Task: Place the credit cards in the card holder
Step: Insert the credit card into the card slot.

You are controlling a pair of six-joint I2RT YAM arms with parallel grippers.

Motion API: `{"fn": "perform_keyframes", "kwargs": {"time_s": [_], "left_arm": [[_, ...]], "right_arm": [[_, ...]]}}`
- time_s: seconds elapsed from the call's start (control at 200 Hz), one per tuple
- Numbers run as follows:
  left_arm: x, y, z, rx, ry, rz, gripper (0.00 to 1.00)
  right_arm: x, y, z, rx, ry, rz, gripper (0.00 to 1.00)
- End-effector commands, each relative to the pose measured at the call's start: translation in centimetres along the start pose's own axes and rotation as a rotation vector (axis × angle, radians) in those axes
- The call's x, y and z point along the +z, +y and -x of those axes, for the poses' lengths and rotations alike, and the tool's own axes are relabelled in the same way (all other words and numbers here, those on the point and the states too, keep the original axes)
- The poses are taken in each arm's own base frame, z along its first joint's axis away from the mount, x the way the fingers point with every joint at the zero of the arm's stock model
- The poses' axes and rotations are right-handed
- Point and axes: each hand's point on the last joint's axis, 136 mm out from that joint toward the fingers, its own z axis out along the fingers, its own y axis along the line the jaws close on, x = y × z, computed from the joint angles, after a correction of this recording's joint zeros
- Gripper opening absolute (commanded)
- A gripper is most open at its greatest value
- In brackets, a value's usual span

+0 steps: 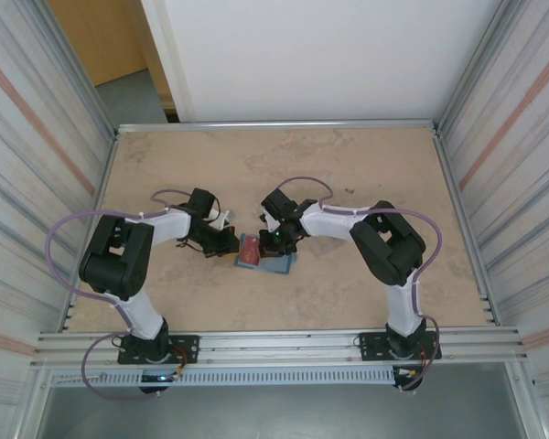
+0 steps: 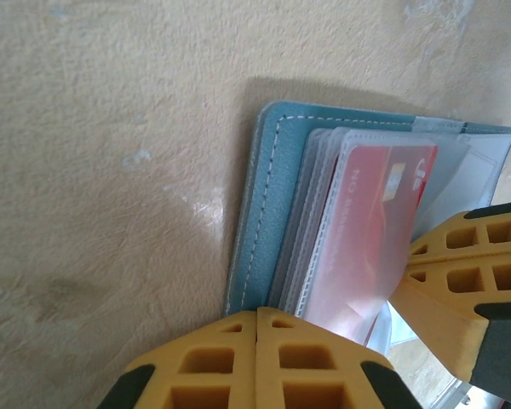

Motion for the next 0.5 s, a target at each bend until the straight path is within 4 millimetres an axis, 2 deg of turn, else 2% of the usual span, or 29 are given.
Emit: {"fn": "perform_keyframes", "kwargs": {"time_s": [0.0,0.12,0.215,0.371,0.491], "left_arm": [[0.4,-0.1,-0.7,-0.008,0.023,0.025,0.00],[0.2,-0.2,-0.6,0.008,0.010,0.020,0.00],[-0.7,-0.6,0.0,0.033,-0.013,0.037,0.00],[-2.7,-1.6,0.9,0.092,-0.075,0.034,0.00],[-4.0,-2.4,1.5,0.138,-0.104,0.044,0.00]], "right_arm": [[0.2,1.4,0.9,-0.030,-0.013,0.032,0.00],[-0.6,1.7,1.1,-0.046,-0.026,0.037,0.00],[-2.1,1.9,0.9,-0.056,-0.032,0.027,0.01],[-4.9,0.8,-0.2,-0.050,-0.057,0.013,0.09],[-5.8,-0.6,-1.9,-0.047,-0.034,-0.039,0.14]]}}
